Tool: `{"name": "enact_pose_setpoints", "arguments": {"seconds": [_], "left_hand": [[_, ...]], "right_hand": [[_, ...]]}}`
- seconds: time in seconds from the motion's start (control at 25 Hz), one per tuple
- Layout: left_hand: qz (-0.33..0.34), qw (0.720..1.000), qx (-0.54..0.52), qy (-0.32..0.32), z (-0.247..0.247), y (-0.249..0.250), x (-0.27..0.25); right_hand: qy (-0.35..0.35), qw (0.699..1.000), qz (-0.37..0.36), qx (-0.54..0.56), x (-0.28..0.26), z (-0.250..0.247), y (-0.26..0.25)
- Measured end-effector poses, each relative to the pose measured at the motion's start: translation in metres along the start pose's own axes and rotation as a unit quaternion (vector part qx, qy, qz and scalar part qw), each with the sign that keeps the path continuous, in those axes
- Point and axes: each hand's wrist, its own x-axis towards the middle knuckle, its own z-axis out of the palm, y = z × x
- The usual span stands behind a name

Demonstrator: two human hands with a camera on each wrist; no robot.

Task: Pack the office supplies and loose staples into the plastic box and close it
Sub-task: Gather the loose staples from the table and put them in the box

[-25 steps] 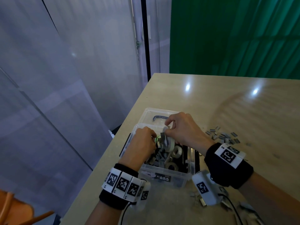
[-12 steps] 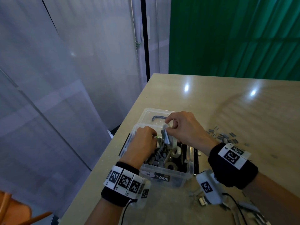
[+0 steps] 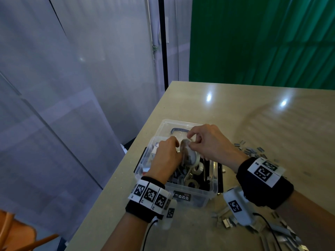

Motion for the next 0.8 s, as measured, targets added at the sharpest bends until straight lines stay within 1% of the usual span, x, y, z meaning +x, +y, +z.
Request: {"name": "enact_pose_setpoints", "arguments": {"seconds": [0.16, 0.24, 0.32, 0.4, 0.48, 0.68, 0.8], "left_hand": [[0.027, 0.996, 0.087, 0.003, -0.003, 0.003, 0.000], [0.045, 0.996, 0.068, 0.019, -0.007, 0.007, 0.001], [0.055, 0.998, 0.015, 0.031, -0.010, 0.010, 0.000], [0.063, 0.998, -0.006, 0.003, -0.011, 0.012, -0.004], [0.068, 0.997, 0.005, -0.038, -0.009, 0.011, -0.007], [0.046, 0.994, 0.087, -0.051, 0.001, 0.006, -0.009], [0.032, 0.991, 0.126, -0.040, 0.003, -0.001, -0.008]], "right_hand": [[0.007, 1.000, -0.002, -0.001, 0.002, 0.000, 0.004], [0.013, 1.000, -0.004, 0.001, 0.003, -0.002, 0.004], [0.018, 1.000, -0.001, 0.009, 0.004, -0.004, 0.002], [0.018, 1.000, 0.005, 0.022, 0.004, -0.004, 0.001], [0.019, 0.999, 0.008, 0.030, 0.005, -0.005, 0.000], [0.004, 1.000, 0.001, 0.000, 0.002, -0.001, 0.001], [0.013, 1.000, 0.003, -0.008, 0.003, -0.002, 0.002]]}}
